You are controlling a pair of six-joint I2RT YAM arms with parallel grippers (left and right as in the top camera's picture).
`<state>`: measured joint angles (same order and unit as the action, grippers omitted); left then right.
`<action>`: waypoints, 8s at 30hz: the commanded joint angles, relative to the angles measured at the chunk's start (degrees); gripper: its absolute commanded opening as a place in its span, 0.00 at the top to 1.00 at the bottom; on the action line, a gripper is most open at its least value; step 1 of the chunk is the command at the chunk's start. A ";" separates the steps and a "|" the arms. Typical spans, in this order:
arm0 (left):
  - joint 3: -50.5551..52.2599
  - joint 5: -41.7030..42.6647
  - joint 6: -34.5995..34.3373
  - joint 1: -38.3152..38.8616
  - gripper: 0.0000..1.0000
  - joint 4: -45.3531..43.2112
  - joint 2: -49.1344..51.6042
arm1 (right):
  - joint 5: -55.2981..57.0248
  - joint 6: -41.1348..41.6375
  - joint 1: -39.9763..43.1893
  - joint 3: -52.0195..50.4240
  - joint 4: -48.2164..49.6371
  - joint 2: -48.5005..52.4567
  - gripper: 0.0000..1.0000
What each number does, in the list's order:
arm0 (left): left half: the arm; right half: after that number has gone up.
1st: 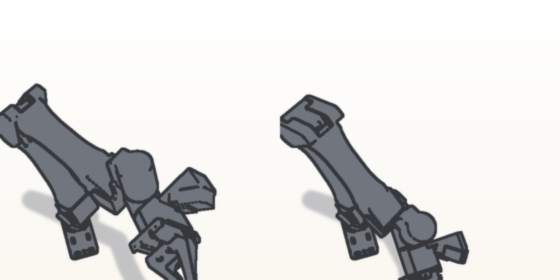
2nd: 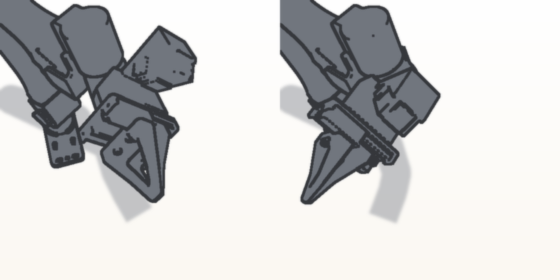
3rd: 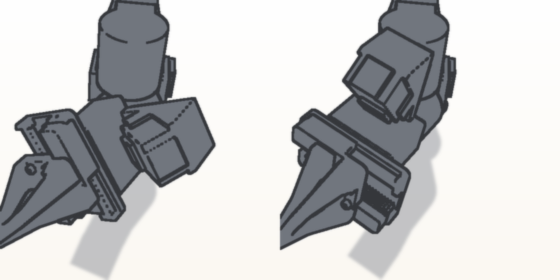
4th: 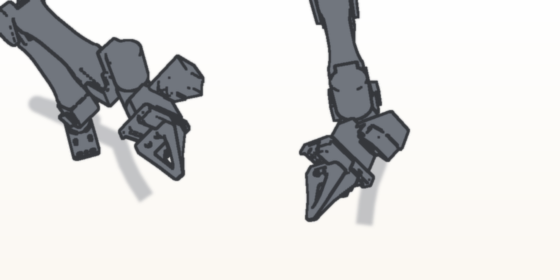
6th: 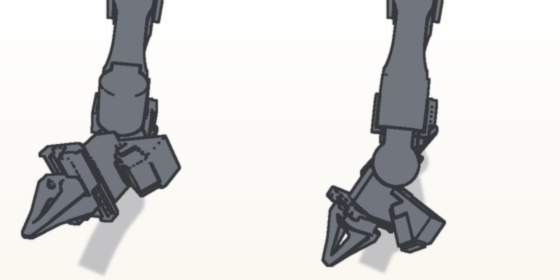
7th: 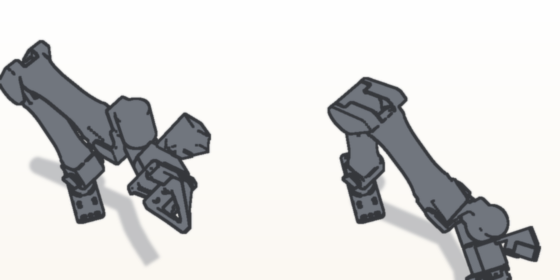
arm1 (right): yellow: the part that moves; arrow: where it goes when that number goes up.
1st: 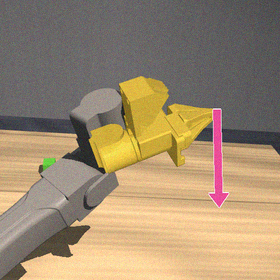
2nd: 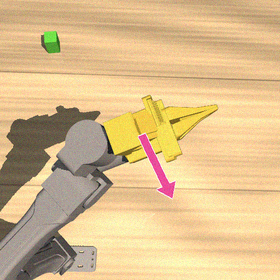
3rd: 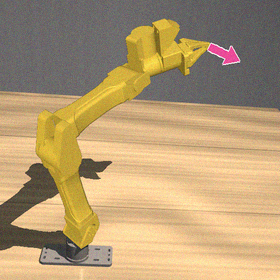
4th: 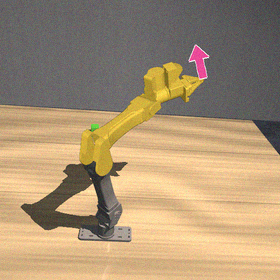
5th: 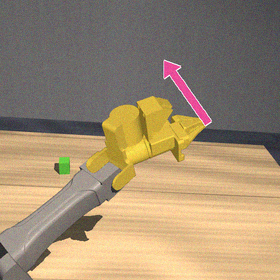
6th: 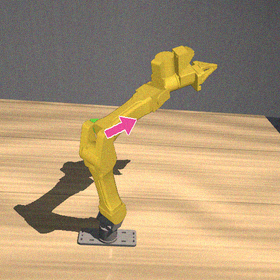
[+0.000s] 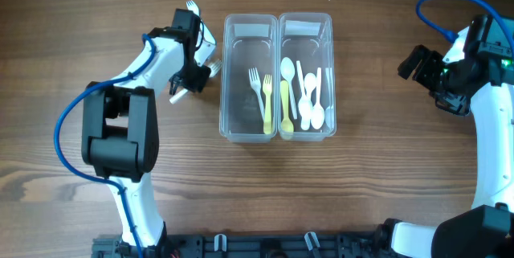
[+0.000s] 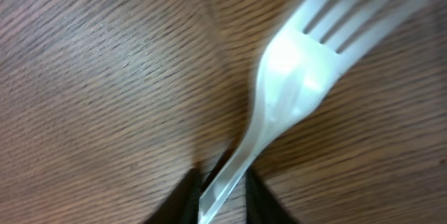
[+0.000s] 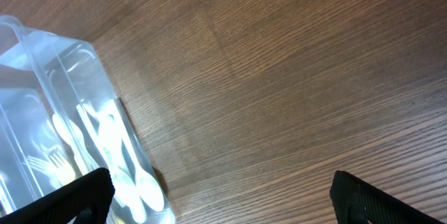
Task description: Pack container
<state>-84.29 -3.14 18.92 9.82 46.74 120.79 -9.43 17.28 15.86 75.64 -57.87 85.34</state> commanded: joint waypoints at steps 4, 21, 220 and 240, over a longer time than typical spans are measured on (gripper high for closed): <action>0.09 -1.38 -5.55 -1.53 0.96 2.67 0.39 | -0.92 -0.76 -0.02 0.00 -0.33 0.59 0.00; -13.62 4.96 -22.01 7.61 0.96 12.85 -23.52 | -0.94 -0.59 -0.02 0.00 -0.26 0.59 0.00; -10.75 1.03 -13.42 -6.38 0.47 -4.98 9.84 | -0.92 -0.74 -0.04 0.00 -4.17 0.59 0.00; -10.75 2.95 -13.14 -8.09 0.51 -3.74 9.84 | -0.87 -0.83 -0.04 0.00 -5.99 0.59 0.00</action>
<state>-96.49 -0.36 5.72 2.39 44.31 128.90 -9.65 17.28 15.86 75.64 -63.31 85.34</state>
